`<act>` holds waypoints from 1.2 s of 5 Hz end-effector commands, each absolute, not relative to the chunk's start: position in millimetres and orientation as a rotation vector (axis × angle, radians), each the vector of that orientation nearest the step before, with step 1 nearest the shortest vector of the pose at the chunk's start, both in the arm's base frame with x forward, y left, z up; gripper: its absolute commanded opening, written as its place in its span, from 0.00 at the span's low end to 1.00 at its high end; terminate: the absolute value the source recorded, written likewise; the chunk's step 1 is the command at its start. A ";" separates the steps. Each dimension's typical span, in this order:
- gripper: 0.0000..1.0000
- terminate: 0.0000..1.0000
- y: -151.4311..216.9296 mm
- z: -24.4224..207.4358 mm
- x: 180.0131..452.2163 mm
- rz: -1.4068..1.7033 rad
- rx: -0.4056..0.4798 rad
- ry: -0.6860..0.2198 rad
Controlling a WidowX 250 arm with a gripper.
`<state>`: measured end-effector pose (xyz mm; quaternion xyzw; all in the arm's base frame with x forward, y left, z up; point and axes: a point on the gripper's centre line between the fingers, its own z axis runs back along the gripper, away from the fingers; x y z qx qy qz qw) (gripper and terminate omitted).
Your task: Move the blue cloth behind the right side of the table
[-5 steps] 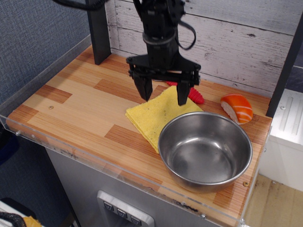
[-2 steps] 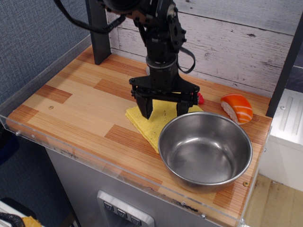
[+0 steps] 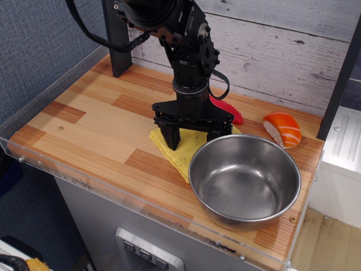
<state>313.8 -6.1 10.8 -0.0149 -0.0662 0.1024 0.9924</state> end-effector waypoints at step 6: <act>1.00 0.00 84.9 20.7 294.6 0.371 0.074 -0.153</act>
